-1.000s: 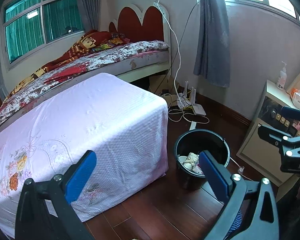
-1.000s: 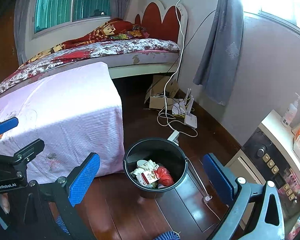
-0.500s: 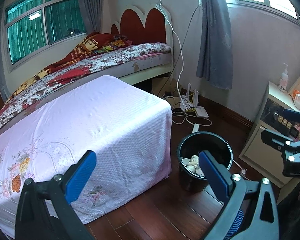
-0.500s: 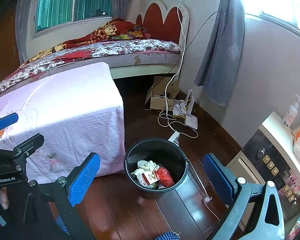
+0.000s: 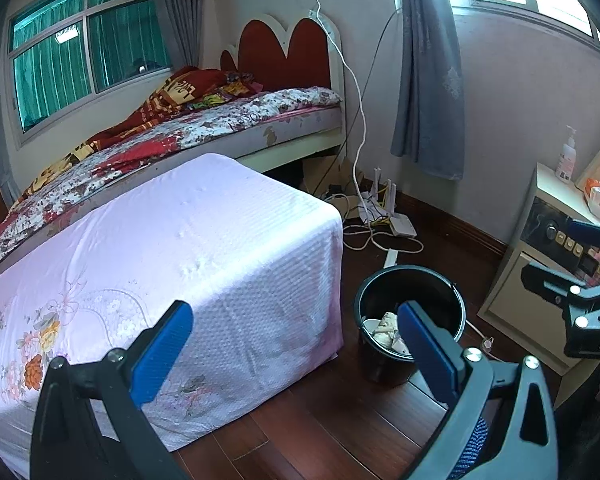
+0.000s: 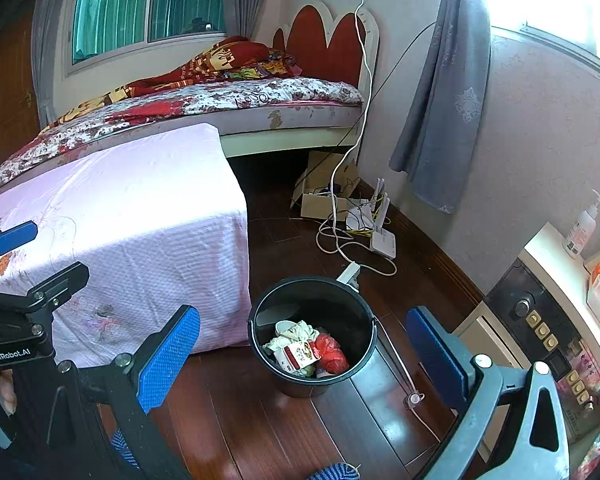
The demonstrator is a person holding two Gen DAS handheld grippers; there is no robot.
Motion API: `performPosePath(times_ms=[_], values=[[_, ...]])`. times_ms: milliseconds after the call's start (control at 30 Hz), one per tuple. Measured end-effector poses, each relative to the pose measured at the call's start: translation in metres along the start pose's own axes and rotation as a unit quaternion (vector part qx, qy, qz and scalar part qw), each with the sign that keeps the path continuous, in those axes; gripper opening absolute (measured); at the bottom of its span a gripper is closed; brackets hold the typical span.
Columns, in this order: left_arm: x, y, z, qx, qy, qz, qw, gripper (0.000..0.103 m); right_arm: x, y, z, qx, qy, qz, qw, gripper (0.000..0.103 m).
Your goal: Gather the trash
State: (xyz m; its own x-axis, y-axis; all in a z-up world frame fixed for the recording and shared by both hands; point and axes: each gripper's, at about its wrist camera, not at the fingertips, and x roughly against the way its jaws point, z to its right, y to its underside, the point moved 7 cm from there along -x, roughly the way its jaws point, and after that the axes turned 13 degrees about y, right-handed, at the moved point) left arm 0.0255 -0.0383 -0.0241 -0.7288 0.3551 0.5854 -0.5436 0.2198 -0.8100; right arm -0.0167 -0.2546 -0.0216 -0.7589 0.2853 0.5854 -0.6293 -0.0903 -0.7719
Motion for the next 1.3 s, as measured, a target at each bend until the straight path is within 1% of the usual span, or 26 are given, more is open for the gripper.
performPosePath(times_ms=[600,1300], values=[[0.0,-0.0026,0.0,-0.002,-0.003,0.0,1.0,0.102,0.0003,-0.0004,-0.0007,0.0,0.0,-0.001,1.0,0.103],[0.0007,-0.0033,-0.0005,-0.007,0.006,-0.001,1.0,0.102,-0.0009,-0.0002,0.0006,0.0,-0.001,-0.001,1.0,0.103]])
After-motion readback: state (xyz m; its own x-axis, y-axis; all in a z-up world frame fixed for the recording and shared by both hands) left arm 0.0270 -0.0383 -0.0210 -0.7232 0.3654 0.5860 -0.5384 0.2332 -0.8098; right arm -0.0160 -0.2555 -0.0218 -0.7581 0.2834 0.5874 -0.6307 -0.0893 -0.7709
